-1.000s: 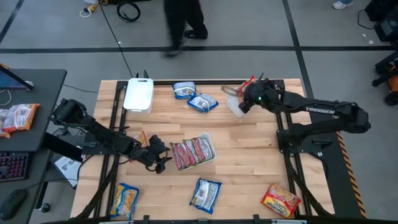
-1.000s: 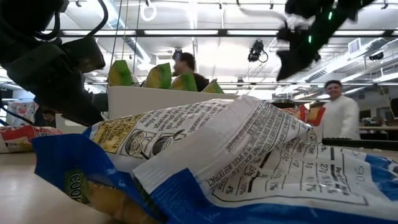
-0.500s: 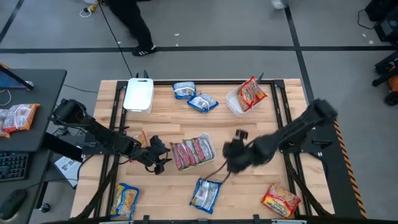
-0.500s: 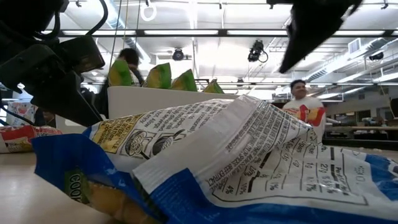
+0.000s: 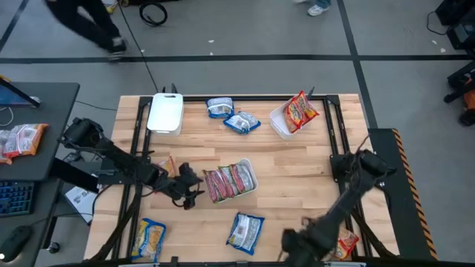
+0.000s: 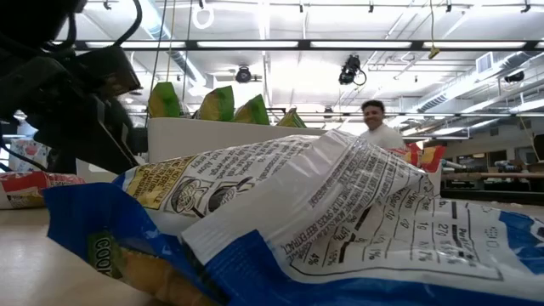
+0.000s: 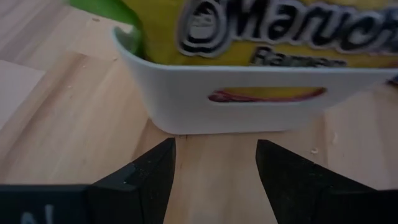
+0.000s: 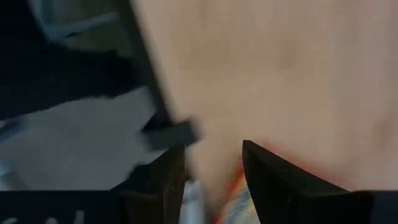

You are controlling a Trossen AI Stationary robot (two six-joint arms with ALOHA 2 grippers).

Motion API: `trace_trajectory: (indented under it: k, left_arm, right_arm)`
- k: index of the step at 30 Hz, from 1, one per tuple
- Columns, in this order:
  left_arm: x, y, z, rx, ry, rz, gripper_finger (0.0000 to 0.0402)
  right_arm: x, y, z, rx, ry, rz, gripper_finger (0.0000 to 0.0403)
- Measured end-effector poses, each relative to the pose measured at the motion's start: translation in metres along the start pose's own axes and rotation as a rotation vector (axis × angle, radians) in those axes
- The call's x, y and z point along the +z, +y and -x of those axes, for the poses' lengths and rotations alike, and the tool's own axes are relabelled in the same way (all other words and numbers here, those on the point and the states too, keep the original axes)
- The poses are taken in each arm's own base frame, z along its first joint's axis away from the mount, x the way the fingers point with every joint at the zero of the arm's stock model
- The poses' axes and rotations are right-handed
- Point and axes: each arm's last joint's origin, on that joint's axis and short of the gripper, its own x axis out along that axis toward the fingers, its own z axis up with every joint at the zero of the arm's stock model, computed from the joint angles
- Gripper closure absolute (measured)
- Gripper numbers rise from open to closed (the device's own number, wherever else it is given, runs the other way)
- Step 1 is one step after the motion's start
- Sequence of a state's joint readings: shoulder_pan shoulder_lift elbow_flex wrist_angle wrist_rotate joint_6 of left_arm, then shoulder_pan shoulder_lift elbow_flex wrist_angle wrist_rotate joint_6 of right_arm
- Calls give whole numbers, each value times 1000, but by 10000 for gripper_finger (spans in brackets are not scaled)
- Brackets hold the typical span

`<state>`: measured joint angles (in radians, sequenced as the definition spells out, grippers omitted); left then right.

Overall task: Sort Maruchan noodles
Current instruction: Put the orange noodle pack into the top right white bin

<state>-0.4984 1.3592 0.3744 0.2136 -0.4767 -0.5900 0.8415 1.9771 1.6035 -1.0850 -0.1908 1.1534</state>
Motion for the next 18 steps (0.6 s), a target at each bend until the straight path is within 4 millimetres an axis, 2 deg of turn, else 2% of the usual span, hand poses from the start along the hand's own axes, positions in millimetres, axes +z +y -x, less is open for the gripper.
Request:
trace_trajectory:
  k: [5, 10, 13, 18]
  left_arm:
    - [1, -6, 2, -30, -29, -17, 175]
    - [2, -12, 5, -69, -63, -42, 175]
    - [0, -14, 6, -73, -64, -50, 175]
    - [-2, -17, 8, -87, -62, -57, 175]
  right_arm:
    - [-36, 21, -32, 21, 250, -119, 241]
    - [-57, 21, -63, -115, 393, -122, 241]
    - [-48, 13, -79, -193, 409, -70, 241]
    - [-9, -3, -92, -285, 283, 12, 241]
